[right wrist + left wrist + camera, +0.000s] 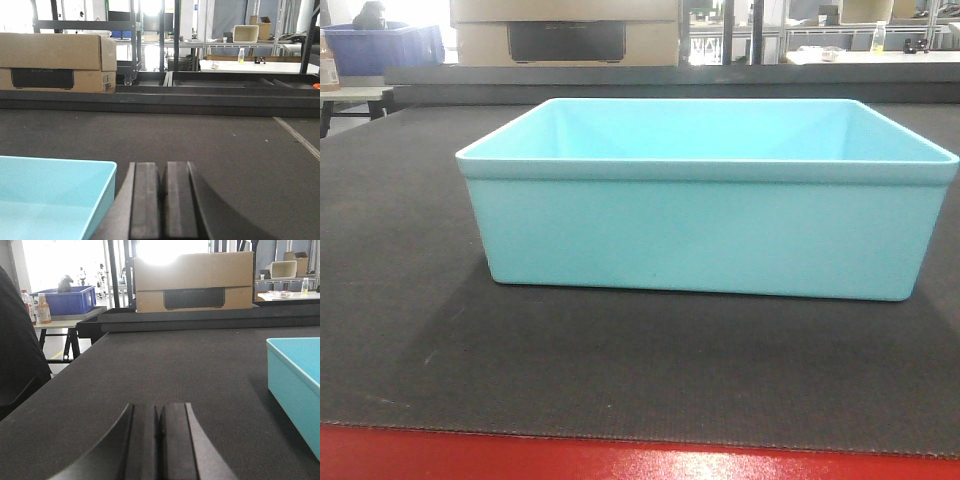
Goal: Fetch blue bin and place on conveyor start
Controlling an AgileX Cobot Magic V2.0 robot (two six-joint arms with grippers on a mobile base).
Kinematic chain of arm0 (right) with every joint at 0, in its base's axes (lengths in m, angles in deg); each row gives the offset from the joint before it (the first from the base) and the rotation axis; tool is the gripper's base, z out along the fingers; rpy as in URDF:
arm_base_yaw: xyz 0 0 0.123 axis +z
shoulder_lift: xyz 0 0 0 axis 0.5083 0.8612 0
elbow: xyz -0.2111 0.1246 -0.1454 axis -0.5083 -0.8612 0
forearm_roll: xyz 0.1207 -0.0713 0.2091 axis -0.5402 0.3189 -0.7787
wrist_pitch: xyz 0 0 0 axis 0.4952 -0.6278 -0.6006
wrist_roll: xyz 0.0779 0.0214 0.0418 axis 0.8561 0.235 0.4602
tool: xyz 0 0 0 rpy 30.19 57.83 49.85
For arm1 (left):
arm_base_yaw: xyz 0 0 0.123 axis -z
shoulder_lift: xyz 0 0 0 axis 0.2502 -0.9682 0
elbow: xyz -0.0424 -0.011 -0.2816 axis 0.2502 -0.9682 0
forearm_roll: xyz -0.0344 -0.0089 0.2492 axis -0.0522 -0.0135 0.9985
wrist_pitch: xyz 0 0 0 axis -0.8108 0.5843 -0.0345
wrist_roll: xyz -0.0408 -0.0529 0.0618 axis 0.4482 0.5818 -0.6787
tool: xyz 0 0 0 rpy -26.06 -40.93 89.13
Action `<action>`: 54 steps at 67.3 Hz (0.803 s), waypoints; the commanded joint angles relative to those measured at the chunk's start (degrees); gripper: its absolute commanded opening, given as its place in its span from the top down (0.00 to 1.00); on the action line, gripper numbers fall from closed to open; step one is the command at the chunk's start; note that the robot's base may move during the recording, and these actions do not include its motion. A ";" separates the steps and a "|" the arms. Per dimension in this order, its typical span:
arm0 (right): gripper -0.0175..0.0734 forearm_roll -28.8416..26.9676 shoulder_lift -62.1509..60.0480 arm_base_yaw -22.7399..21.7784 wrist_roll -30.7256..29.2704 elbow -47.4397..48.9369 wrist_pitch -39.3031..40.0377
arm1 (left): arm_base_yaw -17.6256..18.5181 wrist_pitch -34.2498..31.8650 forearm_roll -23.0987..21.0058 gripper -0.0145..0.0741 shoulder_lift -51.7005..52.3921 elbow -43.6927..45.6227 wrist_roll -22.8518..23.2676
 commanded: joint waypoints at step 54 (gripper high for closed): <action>0.99 0.71 -0.30 -0.20 -0.28 -0.53 0.92 | -0.29 -0.78 0.00 0.96 0.40 0.04 -0.27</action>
